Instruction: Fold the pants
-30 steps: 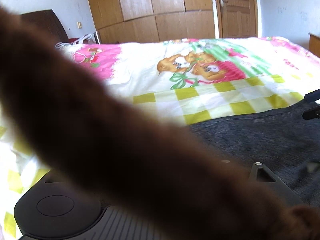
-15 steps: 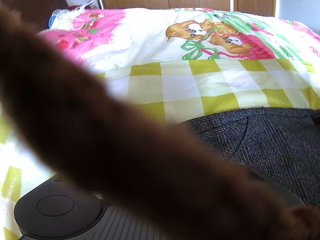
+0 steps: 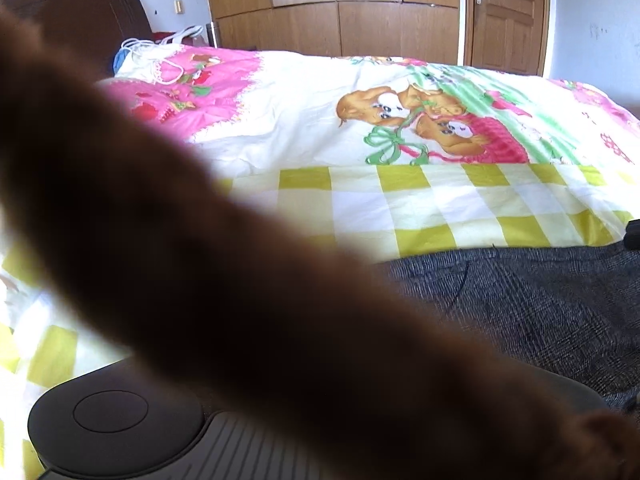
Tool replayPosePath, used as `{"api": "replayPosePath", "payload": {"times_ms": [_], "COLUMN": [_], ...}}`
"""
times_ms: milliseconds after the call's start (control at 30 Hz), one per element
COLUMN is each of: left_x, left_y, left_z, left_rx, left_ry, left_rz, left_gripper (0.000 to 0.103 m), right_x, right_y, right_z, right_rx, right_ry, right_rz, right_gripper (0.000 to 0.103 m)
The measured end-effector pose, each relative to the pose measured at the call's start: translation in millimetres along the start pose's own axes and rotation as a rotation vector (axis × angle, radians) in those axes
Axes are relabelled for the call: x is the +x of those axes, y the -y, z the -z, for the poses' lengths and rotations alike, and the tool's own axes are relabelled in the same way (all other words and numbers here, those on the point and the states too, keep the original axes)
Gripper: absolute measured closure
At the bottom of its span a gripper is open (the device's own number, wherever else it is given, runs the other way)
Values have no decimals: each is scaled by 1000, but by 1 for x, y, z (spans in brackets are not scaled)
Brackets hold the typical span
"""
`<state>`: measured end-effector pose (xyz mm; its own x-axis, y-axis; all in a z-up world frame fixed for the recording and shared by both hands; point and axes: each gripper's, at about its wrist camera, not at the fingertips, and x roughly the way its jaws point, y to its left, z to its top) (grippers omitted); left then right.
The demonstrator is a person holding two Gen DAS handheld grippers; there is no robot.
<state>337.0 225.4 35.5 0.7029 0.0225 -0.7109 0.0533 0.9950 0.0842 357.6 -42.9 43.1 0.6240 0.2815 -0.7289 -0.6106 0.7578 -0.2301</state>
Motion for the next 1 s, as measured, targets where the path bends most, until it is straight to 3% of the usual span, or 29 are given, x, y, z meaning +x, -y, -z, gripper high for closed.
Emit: {"api": "replayPosePath", "payload": {"times_ms": [133,167,200,267,333,433,467,500,533,567,600,633,667,700,800,1000], "left_x": [16,20,24,34,45,61,64,65,64,61,57,52,47,42,21,-32], "left_y": [3,3,3,8,16,19,16,14,11,12,12,12,12,8,-4,-4], "left_z": [4,3,2,1,1,2,1,-1,-2,-2,-1,-1,-2,-5,-11,-3], "left_rx": [57,55,56,90,149,173,148,118,90,95,113,129,133,128,82,87], "left_ry": [-9,-1,5,10,2,-27,-36,-49,-52,-48,-41,-35,-27,-25,10,92], "left_rz": [14,18,22,35,35,18,27,42,34,12,8,2,-17,-34,9,58], "left_gripper": [82,69,46,24,23,13,14,24,32,44,50,55,79,86,90,94], "right_x": [30,37,43,59,69,75,76,76,74,79,71,68,62,56,25,-62], "right_y": [1,4,8,15,19,21,21,19,11,7,-2,-6,-7,-5,0,-19], "right_z": [6,7,7,7,8,8,8,8,8,10,9,9,6,4,-5,-9], "right_rx": [-81,-81,-71,-66,-81,-62,-52,-41,-88,-109,-98,-106,-86,-67,-18,-33], "right_ry": [-46,-51,-59,-93,-103,-85,-81,-84,-101,-106,-94,-97,-93,-83,-22,96], "right_rz": [9,8,-3,-29,-52,-41,-49,-69,16,47,-14,-7,-9,-8,-15,-49], "right_gripper": [55,49,47,44,43,43,54,73,79,83,83,84,84,84,84,84]}}
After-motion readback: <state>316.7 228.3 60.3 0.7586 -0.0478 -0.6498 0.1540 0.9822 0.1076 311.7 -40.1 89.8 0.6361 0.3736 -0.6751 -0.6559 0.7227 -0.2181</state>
